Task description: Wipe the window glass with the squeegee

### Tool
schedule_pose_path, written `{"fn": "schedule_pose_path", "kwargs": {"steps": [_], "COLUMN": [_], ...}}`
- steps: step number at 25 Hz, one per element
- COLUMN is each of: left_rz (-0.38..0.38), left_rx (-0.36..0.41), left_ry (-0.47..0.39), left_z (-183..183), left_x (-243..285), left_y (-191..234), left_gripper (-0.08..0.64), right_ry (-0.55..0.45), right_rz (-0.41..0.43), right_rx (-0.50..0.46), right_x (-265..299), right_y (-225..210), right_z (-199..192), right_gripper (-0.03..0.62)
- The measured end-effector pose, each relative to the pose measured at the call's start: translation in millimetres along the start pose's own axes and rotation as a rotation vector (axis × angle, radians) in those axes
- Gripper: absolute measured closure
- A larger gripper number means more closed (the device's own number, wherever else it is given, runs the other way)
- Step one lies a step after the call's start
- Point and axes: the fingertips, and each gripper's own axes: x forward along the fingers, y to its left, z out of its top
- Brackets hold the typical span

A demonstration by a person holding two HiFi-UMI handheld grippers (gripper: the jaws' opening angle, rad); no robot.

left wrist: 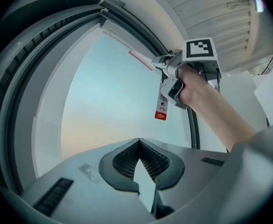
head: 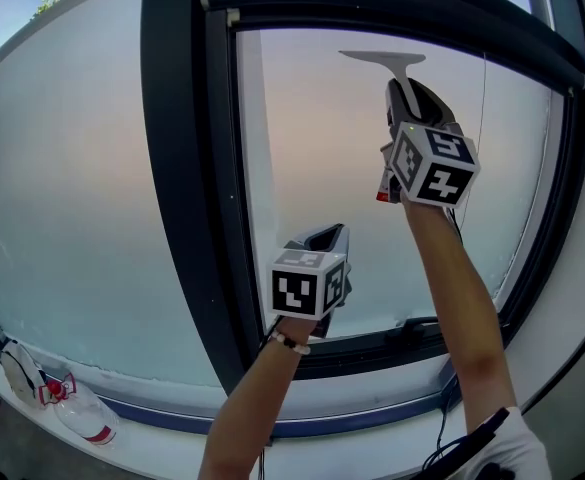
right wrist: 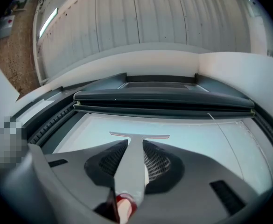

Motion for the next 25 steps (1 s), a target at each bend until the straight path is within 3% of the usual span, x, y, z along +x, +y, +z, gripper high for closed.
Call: {"fn": "schedule_pose_path", "kwargs": {"steps": [14,25], "left_rz": [-0.152,-0.148], "left_rx": [-0.012,-0.061], "left_ry": [0.062,0.042], "left_z": [-30,-43], "left_x": [-18,-17], "left_y": [2,9], "left_gripper": [0.560,0.560], "right_ry": [0.053,0.094], "right_rz": [-0.064,-0.073], "right_rx": [-0.050,-0.059], "right_x": [-15,-57], "right_y": [17,25], "right_z": [-27,-66], "right_gripper": [0.505,0.505]}}
